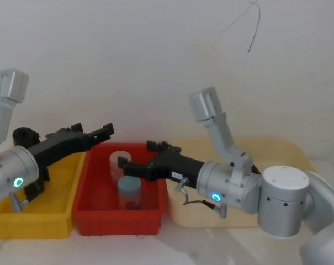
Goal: Pick up the garbage bag with the one hand and transfer it to the other hand.
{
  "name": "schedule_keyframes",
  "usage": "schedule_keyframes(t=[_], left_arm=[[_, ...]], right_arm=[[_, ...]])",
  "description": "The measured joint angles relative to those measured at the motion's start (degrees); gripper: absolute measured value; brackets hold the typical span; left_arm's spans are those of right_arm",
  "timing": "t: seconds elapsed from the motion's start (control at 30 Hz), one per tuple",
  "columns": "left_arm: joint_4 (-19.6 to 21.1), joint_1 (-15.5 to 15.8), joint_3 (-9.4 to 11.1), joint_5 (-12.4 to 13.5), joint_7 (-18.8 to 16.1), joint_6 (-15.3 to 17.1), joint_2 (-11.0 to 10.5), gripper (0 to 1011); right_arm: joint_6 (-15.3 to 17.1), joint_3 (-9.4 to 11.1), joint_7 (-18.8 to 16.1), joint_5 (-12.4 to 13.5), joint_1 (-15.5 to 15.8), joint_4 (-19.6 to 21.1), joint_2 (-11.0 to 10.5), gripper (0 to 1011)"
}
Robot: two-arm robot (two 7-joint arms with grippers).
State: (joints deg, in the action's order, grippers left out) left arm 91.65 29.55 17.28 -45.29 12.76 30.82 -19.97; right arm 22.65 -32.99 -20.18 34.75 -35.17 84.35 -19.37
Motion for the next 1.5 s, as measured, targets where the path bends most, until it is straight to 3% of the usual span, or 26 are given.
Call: schedule_keyframes(t=[0.63,1.5], left_arm=[[0.0,0.0,0.0,-0.01,0.0,0.0,0.0,1002],[0.0,0.0,0.0,-0.01,0.01,0.0,0.0,1002]], right_arm=[[5.03,-4.54,-1.43,-2.38,-3.8,-5.4,3.63,1001],[8.93,-6.71,-2.79,-3.92,-8.18,-11.07,7.72,1001]])
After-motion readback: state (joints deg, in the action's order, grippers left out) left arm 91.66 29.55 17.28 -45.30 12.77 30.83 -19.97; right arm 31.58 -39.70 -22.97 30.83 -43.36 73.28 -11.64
